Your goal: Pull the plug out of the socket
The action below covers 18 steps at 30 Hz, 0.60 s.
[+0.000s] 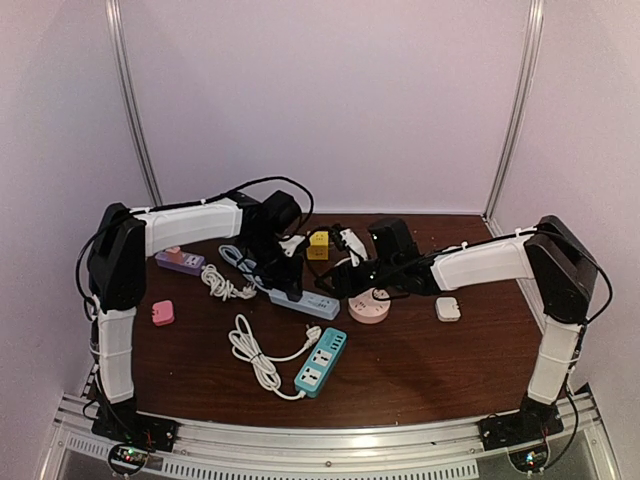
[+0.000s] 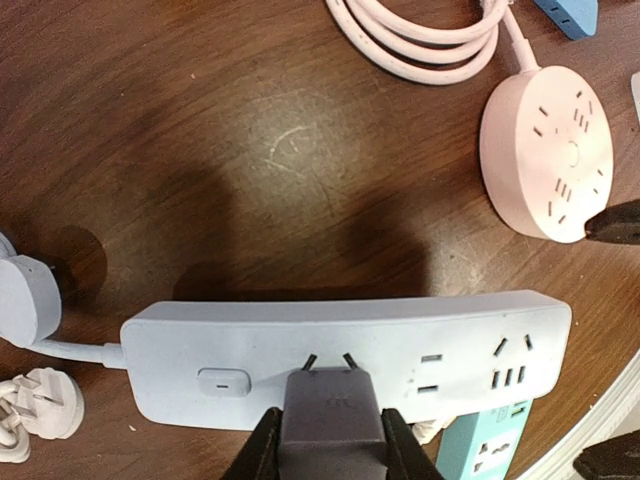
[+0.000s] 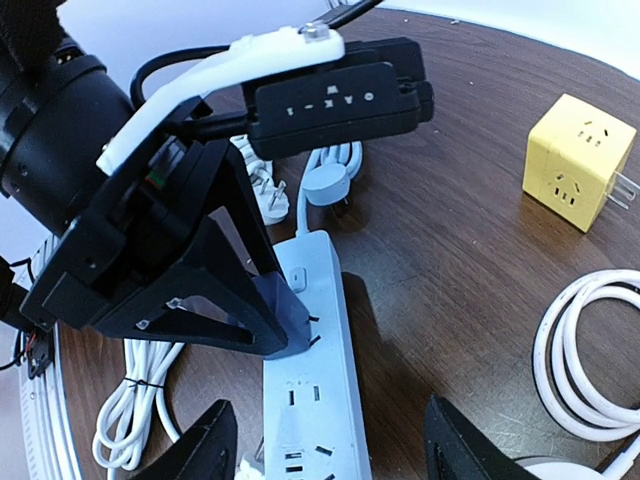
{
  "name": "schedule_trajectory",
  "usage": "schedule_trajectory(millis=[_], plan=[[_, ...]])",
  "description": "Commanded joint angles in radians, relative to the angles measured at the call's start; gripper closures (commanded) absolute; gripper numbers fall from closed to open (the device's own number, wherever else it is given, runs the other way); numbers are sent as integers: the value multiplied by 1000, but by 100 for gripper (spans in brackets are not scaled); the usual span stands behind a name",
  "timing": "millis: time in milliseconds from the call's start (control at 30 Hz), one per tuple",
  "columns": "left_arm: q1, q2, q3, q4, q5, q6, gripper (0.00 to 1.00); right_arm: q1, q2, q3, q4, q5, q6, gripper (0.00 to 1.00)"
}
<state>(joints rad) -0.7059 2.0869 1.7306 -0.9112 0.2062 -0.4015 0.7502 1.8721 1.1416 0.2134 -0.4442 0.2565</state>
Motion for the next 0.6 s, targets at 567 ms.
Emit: schedule_trajectory(millis=[567], plan=[[16,-66,31,22,111,43,81,90,26,11,-126,33,-160,29]])
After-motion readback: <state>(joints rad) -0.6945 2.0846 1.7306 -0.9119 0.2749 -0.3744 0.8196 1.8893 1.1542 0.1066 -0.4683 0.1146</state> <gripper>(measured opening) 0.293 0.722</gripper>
